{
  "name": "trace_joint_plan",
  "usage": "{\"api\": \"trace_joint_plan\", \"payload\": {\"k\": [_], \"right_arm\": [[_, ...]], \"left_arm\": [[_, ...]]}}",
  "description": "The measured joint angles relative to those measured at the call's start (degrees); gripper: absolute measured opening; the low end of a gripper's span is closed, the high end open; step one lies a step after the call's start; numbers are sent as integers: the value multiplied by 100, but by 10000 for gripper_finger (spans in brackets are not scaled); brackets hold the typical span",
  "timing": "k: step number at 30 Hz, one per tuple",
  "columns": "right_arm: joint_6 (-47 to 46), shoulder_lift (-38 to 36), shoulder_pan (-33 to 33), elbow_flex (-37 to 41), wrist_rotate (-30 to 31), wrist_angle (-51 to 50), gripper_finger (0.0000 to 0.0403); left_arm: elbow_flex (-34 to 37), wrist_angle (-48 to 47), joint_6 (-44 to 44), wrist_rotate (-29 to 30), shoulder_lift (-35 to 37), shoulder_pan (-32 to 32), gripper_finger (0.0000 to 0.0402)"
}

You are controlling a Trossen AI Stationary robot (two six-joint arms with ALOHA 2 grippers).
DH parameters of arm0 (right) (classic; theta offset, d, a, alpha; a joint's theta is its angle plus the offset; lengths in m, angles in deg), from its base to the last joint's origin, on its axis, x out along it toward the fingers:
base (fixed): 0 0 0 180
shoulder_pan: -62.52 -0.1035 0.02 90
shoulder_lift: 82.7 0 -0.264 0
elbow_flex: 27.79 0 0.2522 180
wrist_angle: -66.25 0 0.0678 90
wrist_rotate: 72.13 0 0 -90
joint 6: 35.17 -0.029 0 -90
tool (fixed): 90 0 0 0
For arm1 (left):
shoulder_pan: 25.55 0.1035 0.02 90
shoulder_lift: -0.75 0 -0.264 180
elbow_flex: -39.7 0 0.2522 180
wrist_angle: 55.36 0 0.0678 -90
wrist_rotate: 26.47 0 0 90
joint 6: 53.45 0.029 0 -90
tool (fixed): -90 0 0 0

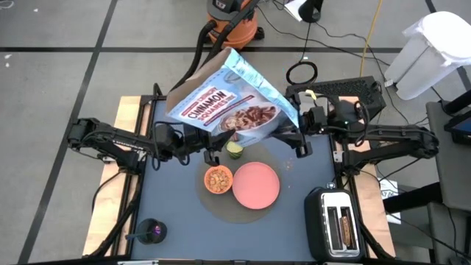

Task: Arrange a breakfast setting
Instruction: Pour the cereal from the blue cereal box into the orange bowl

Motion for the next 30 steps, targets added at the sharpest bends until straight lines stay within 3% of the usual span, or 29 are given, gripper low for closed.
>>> {"api": "trace_joint_plan", "payload": {"k": [11,16,26,30], "right_arm": [[180,-562,5,0,36,-1171,274],[327,-754,5,0,567,-1716,274],[374,-775,7,0,770,-1843,274],[374,-775,7,0,774,-1843,274]], "left_arm": [[0,6,11,2,0,-2,156],[0,20,16,33,0,0,156],[0,17,26,42,0,0,156],[0,2,24,35,0,0,137]]}}
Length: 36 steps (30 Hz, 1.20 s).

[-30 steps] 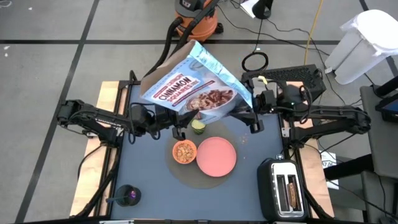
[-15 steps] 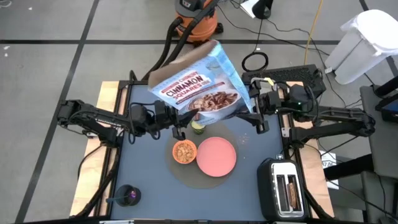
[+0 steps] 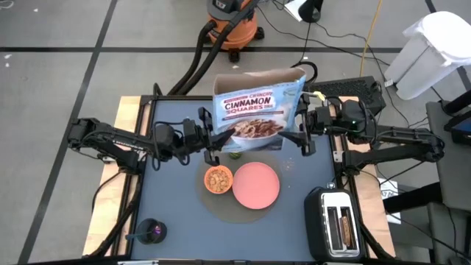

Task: Arrange a breakfast setting
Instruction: Pour the cereal from the blue cereal box into the orange bowl

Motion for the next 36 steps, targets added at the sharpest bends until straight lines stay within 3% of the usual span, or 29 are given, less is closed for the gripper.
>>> {"api": "trace_joint_plan", "payload": {"k": [8,23,29,36], "right_arm": [[0,0,0,0,7,0,274],[0,-218,2,-1,32,-307,274],[-2,-398,1,-2,107,-444,274],[130,-544,-4,-2,266,-614,274]], "left_arm": [[0,1,-12,-17,0,0,73],[7,-21,715,468,219,0,71],[7,-15,1386,942,489,4,71],[7,-24,2449,2308,776,-2,71]]}}
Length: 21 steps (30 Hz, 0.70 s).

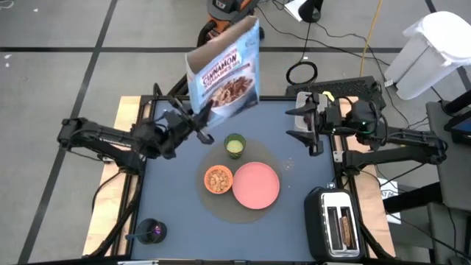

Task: Arrange a breakfast setting
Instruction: Pour the cereal from the blue cereal box into the orange bowl

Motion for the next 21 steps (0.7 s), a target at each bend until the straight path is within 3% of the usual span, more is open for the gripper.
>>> {"api": "trace_joint_plan", "payload": {"k": [10,21], "right_arm": [[-1,-72,2,0,34,-212,274],[-1,-66,2,0,36,-240,274]], "left_arm": [[18,-34,1710,2125,80,90,71],[1323,-72,521,2360,77,800,71]]}}
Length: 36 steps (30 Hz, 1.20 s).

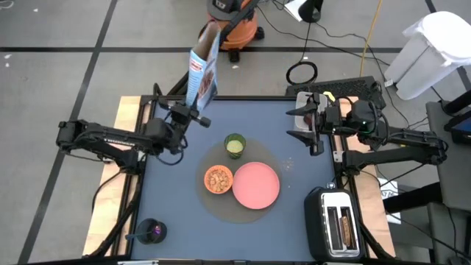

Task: Arrange a breakfast setting
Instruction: Pour the cereal from the blue cereal box into the orange bowl

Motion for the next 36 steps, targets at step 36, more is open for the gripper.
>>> {"api": "trace_joint_plan", "payload": {"k": [36], "right_arm": [[-2,2,0,0,4,2,274]], "left_arm": [[2744,-474,-3754,-55,6,957,72]]}}
